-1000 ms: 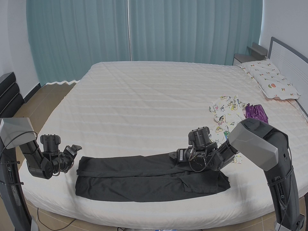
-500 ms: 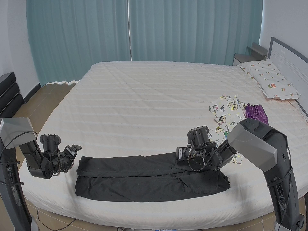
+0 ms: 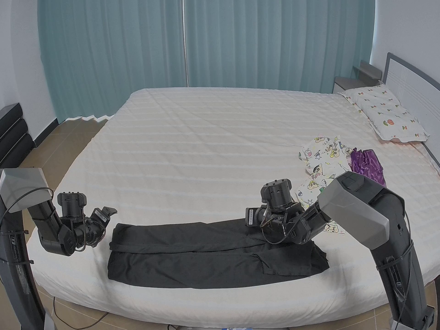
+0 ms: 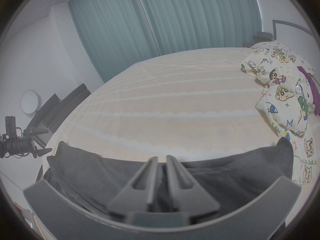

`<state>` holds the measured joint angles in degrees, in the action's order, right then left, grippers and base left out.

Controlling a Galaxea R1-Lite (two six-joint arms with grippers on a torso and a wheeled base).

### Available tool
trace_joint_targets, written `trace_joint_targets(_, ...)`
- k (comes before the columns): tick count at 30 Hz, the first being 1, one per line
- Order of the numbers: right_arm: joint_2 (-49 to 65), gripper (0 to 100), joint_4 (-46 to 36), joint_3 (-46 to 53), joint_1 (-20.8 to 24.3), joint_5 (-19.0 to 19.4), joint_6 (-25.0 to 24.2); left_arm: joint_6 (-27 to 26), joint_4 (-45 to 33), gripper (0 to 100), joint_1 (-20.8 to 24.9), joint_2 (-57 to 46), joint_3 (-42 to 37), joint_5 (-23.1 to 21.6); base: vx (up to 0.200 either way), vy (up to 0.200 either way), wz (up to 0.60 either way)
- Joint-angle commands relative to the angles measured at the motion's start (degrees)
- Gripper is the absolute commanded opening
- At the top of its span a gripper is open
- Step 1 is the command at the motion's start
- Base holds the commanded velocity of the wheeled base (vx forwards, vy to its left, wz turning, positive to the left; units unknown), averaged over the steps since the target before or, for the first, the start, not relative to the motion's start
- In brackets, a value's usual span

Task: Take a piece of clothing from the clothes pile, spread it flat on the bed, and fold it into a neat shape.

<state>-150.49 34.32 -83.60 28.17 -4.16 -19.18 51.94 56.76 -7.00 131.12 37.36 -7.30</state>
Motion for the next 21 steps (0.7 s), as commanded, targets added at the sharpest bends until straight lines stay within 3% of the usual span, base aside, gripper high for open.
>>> trace_joint_targets(1, -0.5, 100, 0.1, 0.0, 0.1, 0.0, -0.2, -0.1, 0.0, 100, 0.0, 0.0, 0.0, 0.0, 0.000, 0.000, 0.00)
trace_joint_targets(8, 3.9, 100, 3.1, 3.2, -0.1, -0.3, -2.2, -0.4, 0.0, 100, 0.0, -0.4, -0.4, 0.0, 0.000, 0.000, 0.00)
trace_joint_targets(11, 11.6, 100, 3.7, 11.0, -1.0, -0.1, -5.3, -1.6, -0.3, 100, 0.1, -0.7, 0.0, 0.0, 0.000, 0.000, 0.00)
trace_joint_targets(16, 20.2, 100, 4.3, 24.0, -3.5, 0.0, -11.4, -9.4, -0.8, 100, 1.0, -0.1, 1.0, 0.1, 0.000, 0.000, 0.00)
trace_joint_targets(21, 23.8, 100, 10.7, 35.5, -6.0, 0.6, -17.1, -11.8, -4.5, 100, 2.8, 0.0, 5.4, 0.1, 0.000, 0.000, 0.00)
